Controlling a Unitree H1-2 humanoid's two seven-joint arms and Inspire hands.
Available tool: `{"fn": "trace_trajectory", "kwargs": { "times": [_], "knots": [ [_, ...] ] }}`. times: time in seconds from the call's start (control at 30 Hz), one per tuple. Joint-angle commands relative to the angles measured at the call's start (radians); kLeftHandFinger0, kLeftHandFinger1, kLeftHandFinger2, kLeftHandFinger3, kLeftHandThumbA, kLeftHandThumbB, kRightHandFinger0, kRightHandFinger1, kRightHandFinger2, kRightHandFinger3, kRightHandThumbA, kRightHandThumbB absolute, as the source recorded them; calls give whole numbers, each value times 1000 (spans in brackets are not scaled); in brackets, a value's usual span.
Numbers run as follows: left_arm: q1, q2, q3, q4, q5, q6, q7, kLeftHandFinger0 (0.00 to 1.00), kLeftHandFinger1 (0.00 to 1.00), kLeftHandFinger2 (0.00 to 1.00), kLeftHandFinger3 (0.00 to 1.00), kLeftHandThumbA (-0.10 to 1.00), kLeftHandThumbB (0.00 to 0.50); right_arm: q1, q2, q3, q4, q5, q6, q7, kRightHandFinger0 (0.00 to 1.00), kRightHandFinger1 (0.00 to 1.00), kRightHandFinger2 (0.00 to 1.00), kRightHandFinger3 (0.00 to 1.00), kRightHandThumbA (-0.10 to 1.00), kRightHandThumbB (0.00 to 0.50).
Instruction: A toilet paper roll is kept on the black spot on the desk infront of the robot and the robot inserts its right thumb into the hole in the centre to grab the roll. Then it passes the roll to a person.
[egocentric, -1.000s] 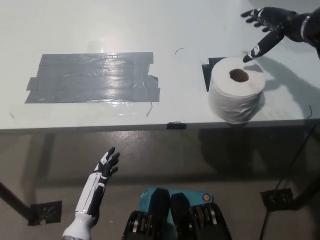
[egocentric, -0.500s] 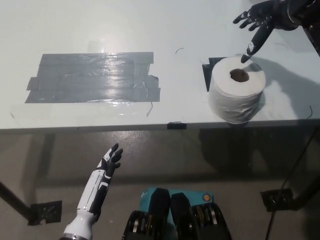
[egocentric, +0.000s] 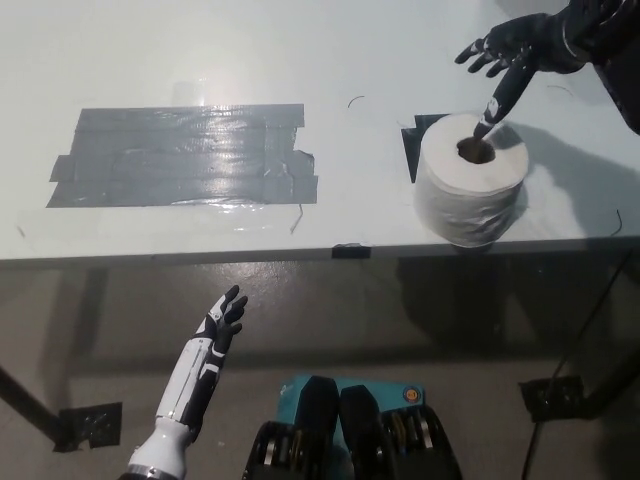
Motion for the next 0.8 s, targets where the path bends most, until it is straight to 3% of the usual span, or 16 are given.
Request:
{"fn": "trace_trajectory", "kwargs": {
  "times": [0.0, 0.1, 0.23, 0.3, 0.57, 0.67, 0.77],
  "knots": [
    [-17, 7, -1, -20, 8, -36, 4, 1000, 1000, 1000, 1000, 1000, 115, -40, -8, -29, 8, -9, -61, 10, 1000, 1000, 1000, 1000, 1000, 283],
    [-23, 6, -1, -14, 6, -45, 5, 1000, 1000, 1000, 1000, 1000, 104, -39, -3, -22, 29, -25, -71, 0, 1000, 1000, 1000, 1000, 1000, 318],
    [-15, 7, -2, -21, 13, -47, 7, 1000, 1000, 1000, 1000, 1000, 102, -32, 11, -19, 38, -39, -42, -11, 1000, 1000, 1000, 1000, 1000, 276],
    [-15, 7, -2, -23, 11, -42, 5, 1000, 1000, 1000, 1000, 1000, 103, -31, 12, -10, 50, -45, -83, 6, 1000, 1000, 1000, 1000, 1000, 256],
    [-23, 5, 0, -23, 11, -43, 7, 1000, 1000, 1000, 1000, 1000, 109, -18, 19, -28, 91, -47, -153, -19, 1000, 1000, 1000, 1000, 1000, 249],
    [-21, 6, 0, -31, 11, -37, 6, 1000, 1000, 1000, 1000, 1000, 113, -13, 23, -30, 87, -60, -107, -63, 1000, 1000, 1000, 1000, 1000, 313],
    [-22, 7, 0, -31, 11, -38, 4, 1000, 1000, 1000, 1000, 1000, 118, -6, 25, -28, 84, -72, -89, -90, 1000, 1000, 1000, 1000, 1000, 303]
  ]
}}
